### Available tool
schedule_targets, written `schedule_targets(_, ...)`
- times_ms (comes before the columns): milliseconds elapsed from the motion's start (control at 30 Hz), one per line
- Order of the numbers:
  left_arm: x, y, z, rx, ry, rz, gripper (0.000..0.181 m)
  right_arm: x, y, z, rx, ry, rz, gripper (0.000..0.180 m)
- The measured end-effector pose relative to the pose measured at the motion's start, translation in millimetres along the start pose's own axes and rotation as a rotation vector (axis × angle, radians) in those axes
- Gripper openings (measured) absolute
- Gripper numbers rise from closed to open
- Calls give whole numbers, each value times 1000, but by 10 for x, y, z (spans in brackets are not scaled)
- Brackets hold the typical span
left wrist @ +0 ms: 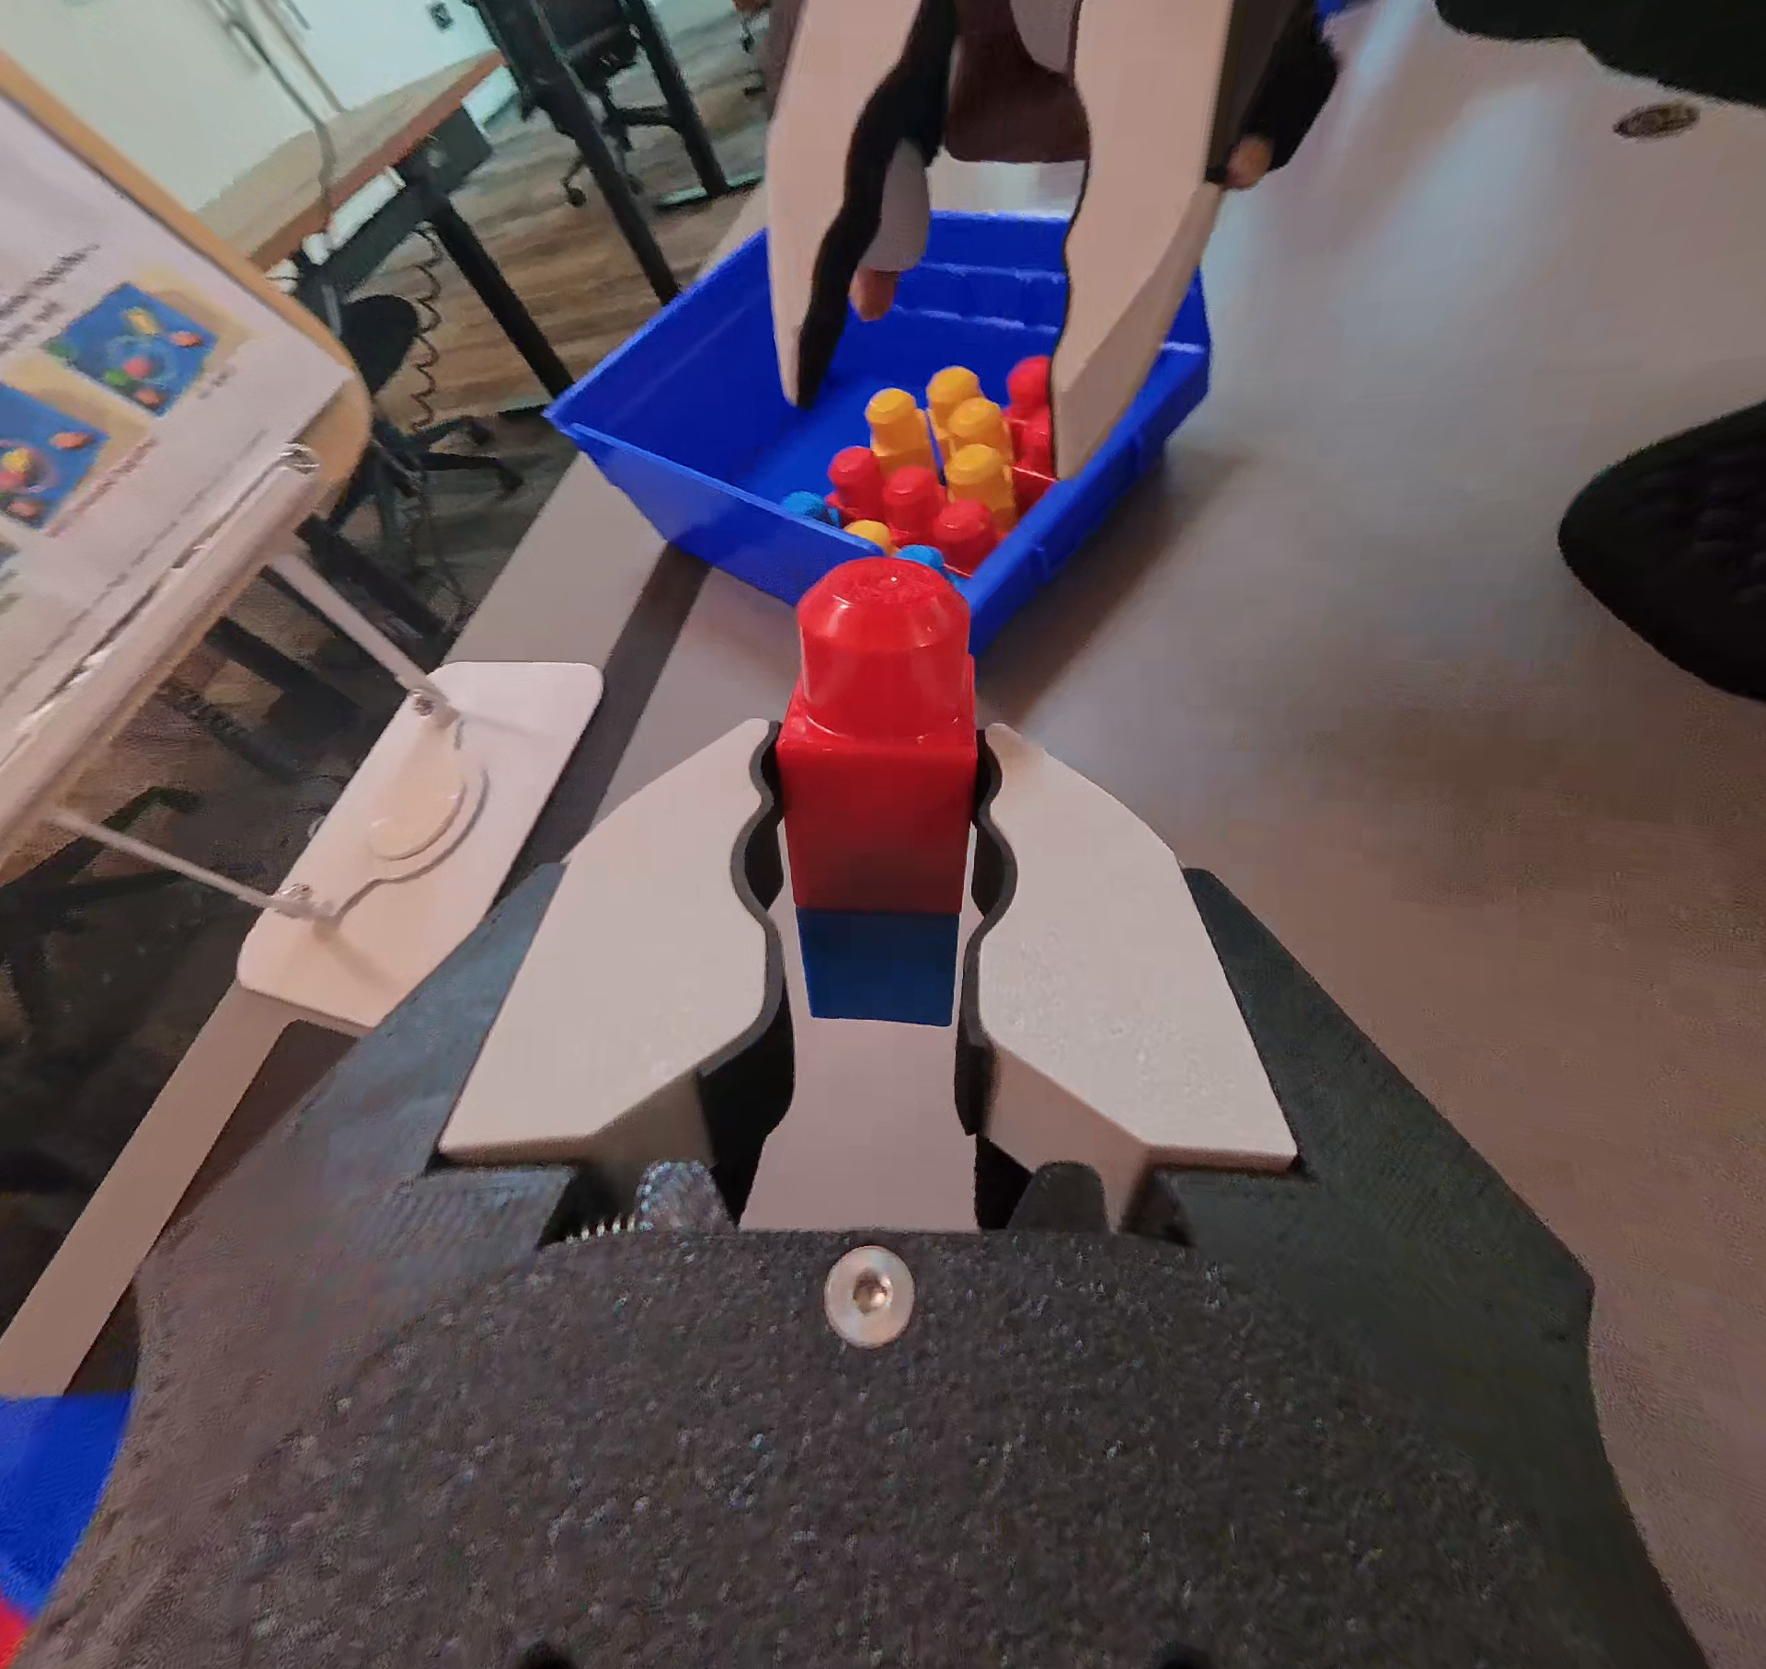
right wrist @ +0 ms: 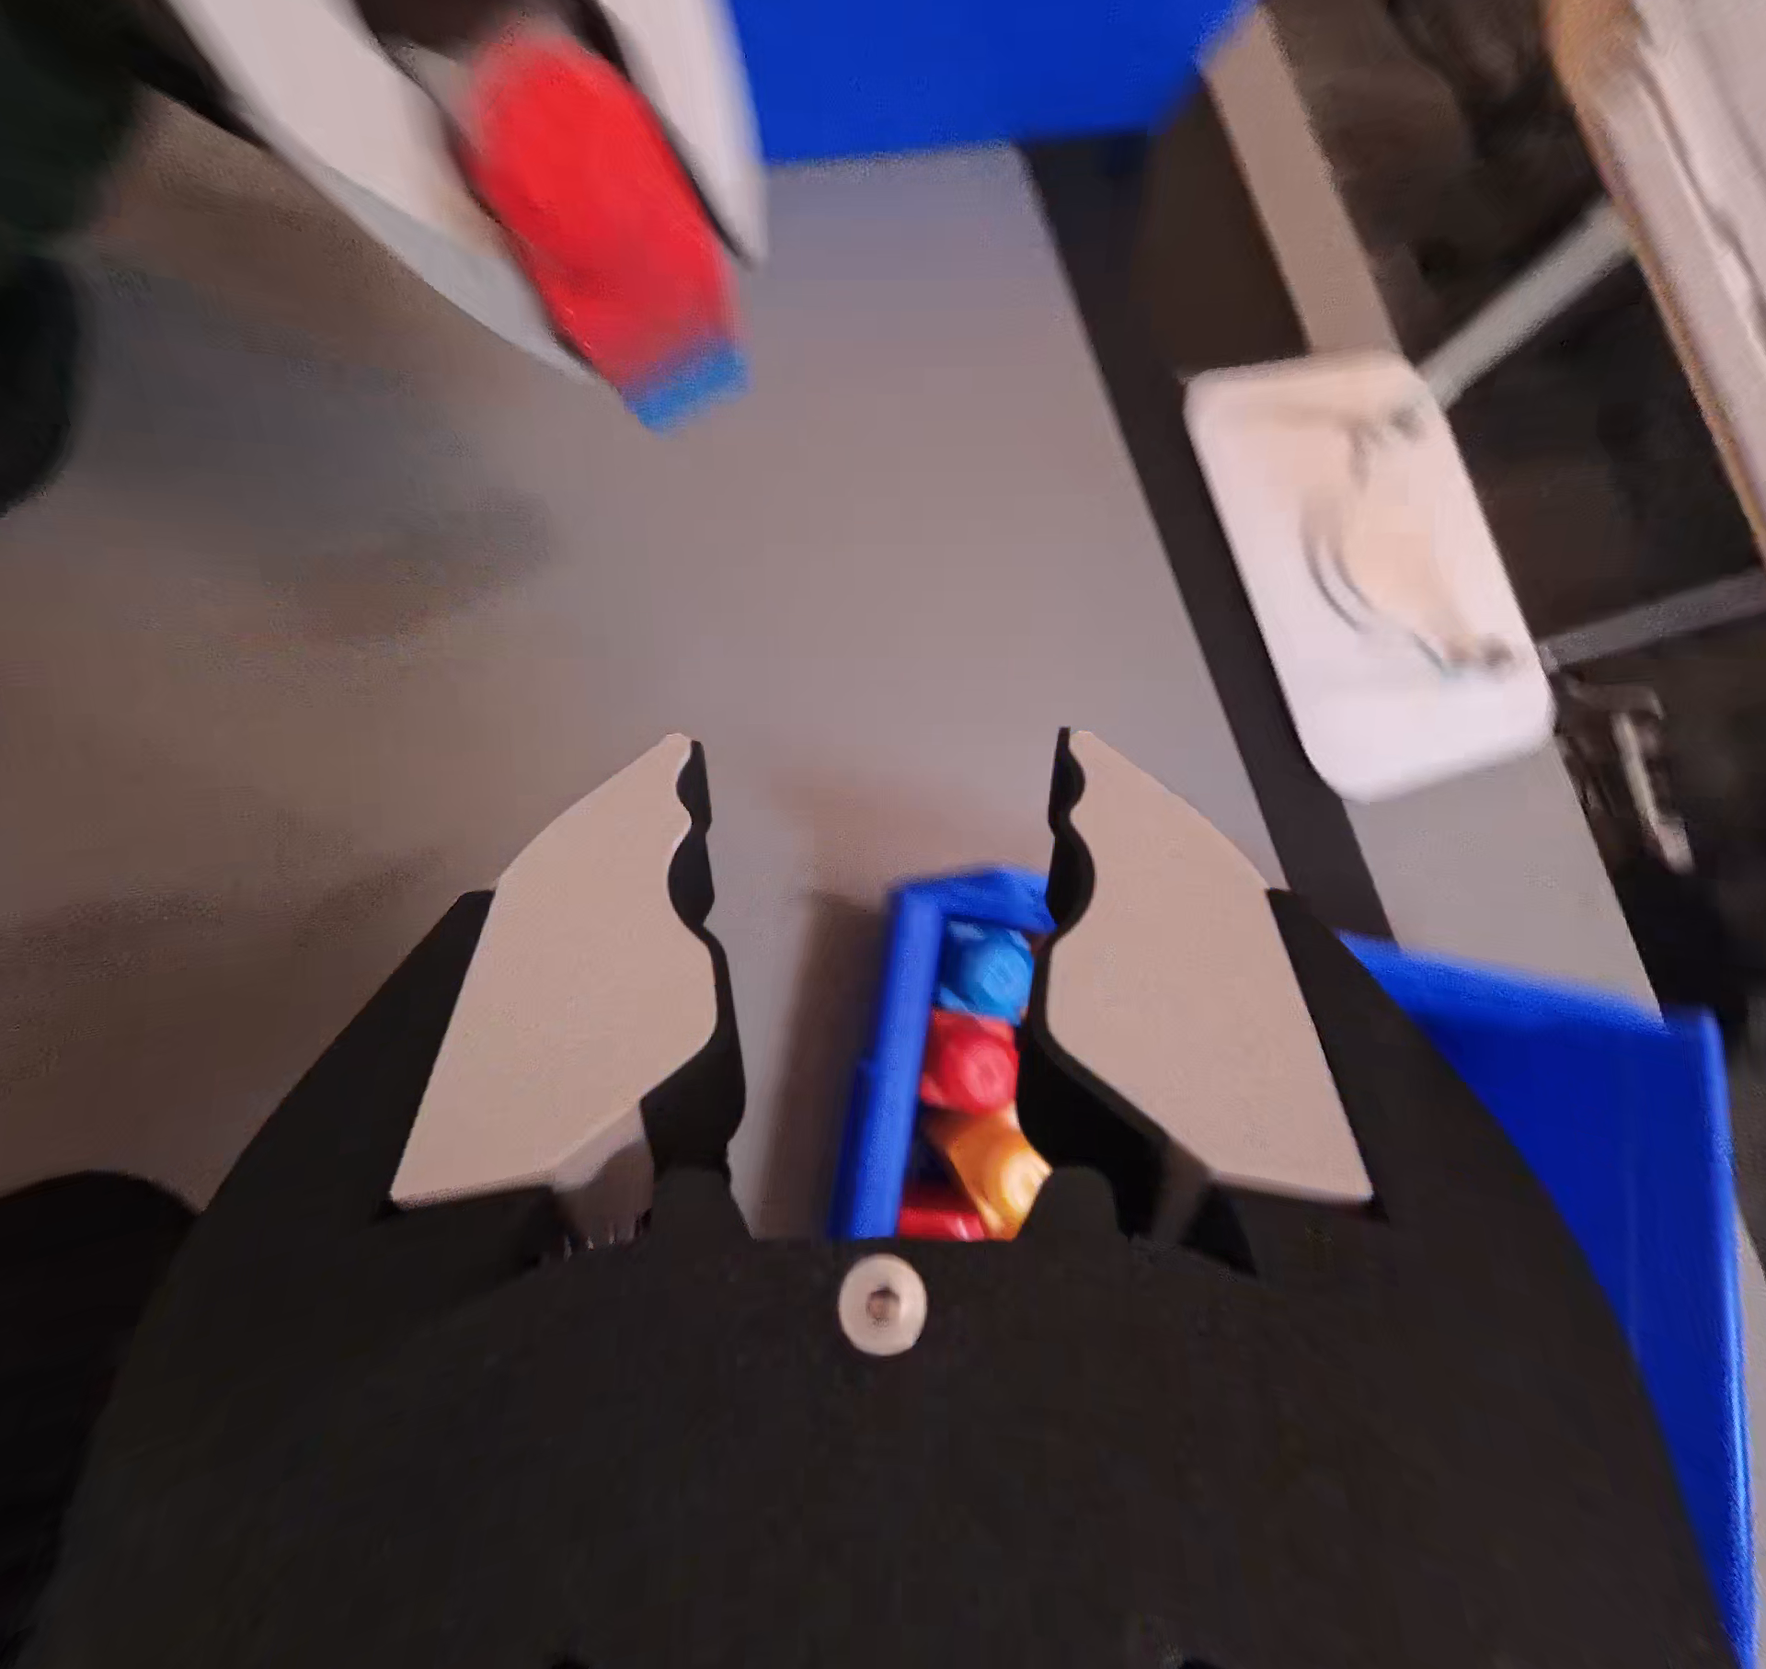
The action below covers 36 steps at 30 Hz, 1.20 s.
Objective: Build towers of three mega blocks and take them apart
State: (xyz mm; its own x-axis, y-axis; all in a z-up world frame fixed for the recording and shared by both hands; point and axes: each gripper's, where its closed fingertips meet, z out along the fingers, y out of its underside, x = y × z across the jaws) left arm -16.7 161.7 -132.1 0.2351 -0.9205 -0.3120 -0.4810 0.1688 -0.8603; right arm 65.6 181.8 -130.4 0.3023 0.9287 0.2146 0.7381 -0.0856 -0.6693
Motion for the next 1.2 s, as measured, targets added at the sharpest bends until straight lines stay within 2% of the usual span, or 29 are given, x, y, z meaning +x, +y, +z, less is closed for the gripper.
schedule_targets(133,229,67,200,-99,63,74,37,-558,-384,164,37,-108,-153,59)
schedule_targets(200,325,67,262,-113,97,90,37,-657,-354,278,-17,-120,-187,55)
schedule_targets(300,423,142,309,-157,139,117,37,-715,-272,377,-49,-128,-223,33)
schedule_targets(400,441,118,322,-114,158,104,37,-732,-244,348,-29,-151,-204,32)
schedule_targets(500,379,182,344,-96,142,86,53,-668,-283,246,23,-146,-175,32)
schedule_targets(533,372,209,360,-87,146,72,49,-645,-298,206,42,-147,-162,32)
schedule_targets(567,355,245,381,-82,141,71,38,-622,-310,165,59,-148,-151,32)
schedule_targets(667,401,200,407,23,208,2,37,-602,-281,79,60,-176,-134,32)
schedule_targets(700,388,268,417,1,211,-1,36,-589,-275,61,57,-179,-129,32)
schedule_targets(767,284,754,458,-220,167,19,36,-495,-394,-82,128,-170,-101,32)
schedule_targets(800,260,852,473,-209,171,-22,36,-421,-502,-219,188,-166,-74,32)
schedule_targets(867,153,882,466,-117,170,-165,36,-173,-690,-509,283,-94,-34,32)
schedule_targets(933,-15,899,411,-64,124,-247,36,195,-719,-728,279,69,-21,32)
schedule_targets(1000,-198,844,324,27,52,-294,36,656,-532,-858,168,270,9,32)
schedule_targets(1100,-454,818,198,111,-57,-362,36,1368,204,-985,-168,557,152,32)
schedule_targets(1200,-596,814,130,135,-133,-378,36,1623,1107,-950,-475,617,369,32)
